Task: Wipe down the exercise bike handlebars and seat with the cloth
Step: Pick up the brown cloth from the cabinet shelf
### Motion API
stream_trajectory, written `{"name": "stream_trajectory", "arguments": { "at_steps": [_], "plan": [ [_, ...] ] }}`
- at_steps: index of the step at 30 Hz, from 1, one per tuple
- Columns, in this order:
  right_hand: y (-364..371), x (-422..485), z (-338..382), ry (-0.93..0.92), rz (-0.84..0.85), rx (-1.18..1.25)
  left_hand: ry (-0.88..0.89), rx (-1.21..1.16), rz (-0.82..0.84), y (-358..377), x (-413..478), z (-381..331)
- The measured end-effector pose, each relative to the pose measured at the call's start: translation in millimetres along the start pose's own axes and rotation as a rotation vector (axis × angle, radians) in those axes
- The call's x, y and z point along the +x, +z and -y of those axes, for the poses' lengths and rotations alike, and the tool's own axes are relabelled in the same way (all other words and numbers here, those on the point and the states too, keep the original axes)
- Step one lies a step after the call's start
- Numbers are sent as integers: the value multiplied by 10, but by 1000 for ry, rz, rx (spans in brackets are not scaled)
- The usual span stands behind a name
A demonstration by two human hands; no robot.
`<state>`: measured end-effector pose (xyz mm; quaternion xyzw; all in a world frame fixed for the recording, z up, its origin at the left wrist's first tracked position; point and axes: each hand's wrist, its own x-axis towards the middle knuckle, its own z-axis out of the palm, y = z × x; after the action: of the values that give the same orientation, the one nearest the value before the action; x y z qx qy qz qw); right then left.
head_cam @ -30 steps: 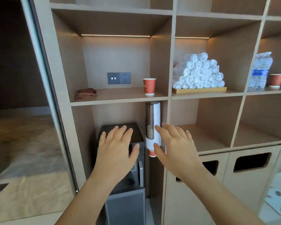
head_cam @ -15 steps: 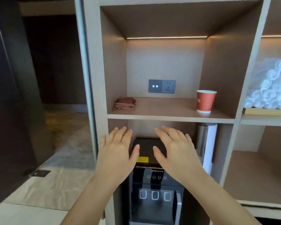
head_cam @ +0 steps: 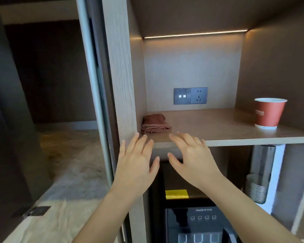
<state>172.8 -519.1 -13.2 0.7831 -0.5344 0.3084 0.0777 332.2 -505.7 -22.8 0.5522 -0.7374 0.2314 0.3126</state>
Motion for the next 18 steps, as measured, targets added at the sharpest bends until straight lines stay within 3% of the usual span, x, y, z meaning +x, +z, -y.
{"name": "stream_trajectory", "arguments": {
  "at_steps": [8,18],
  "plan": [
    [94,520,-168,-107,-16,25,69,44,-32,247,230,120],
    [214,1154,-258,-220,337,55,26,113,-19,313,377,144]
  ]
}}
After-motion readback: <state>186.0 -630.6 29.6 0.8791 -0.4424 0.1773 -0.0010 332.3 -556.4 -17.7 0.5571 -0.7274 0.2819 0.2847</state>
